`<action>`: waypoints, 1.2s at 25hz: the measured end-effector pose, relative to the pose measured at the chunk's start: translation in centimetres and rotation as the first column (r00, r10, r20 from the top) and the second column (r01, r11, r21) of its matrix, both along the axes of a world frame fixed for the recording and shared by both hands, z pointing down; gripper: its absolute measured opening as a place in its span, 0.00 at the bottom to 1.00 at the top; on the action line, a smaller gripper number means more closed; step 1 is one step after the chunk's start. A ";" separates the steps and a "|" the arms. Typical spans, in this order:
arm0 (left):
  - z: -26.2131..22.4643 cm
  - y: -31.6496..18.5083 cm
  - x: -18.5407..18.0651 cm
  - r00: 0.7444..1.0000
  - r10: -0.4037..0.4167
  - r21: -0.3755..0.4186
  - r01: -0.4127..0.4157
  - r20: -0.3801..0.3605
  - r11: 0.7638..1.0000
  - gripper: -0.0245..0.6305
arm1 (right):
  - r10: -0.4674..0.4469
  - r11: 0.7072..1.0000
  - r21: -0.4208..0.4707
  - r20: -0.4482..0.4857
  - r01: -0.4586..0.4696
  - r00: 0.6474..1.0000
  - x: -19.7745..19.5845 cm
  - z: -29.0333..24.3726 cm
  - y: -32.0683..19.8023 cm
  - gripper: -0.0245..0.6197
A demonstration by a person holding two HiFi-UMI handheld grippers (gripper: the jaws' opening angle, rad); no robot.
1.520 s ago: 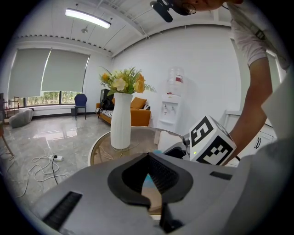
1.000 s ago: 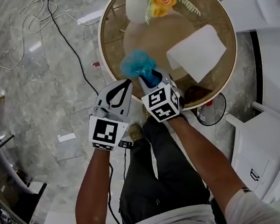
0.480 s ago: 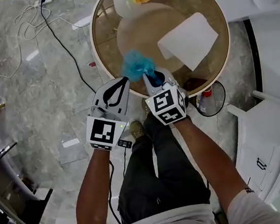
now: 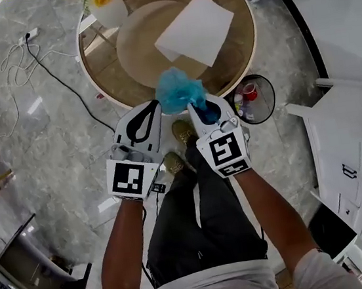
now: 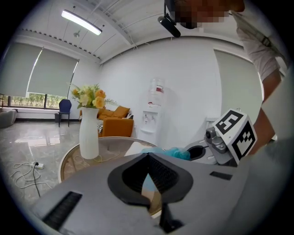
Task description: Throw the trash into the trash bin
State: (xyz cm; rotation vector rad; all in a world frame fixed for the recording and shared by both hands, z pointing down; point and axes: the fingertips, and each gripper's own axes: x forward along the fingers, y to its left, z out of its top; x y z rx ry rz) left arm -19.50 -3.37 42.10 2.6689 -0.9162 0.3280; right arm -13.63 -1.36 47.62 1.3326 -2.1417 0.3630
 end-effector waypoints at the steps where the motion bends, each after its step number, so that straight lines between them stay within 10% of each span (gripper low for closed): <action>1: -0.3 0.4 0.8 1.000 0.007 0.003 -0.007 -0.003 1.000 0.04 | 0.016 1.000 0.007 0.006 -0.016 1.000 1.0 -0.5 0.7 0.08; 17: -2.9 6.7 18.0 0.983 0.183 0.034 -0.183 -0.010 0.983 0.04 | 0.333 0.943 -0.017 -0.002 -0.333 0.943 22.7 -2.9 11.2 0.08; 30: 1.0 7.6 27.3 0.968 0.243 -0.001 -0.243 0.057 0.970 0.04 | 0.295 0.930 -0.208 -0.067 -0.303 0.953 32.3 7.4 13.9 0.09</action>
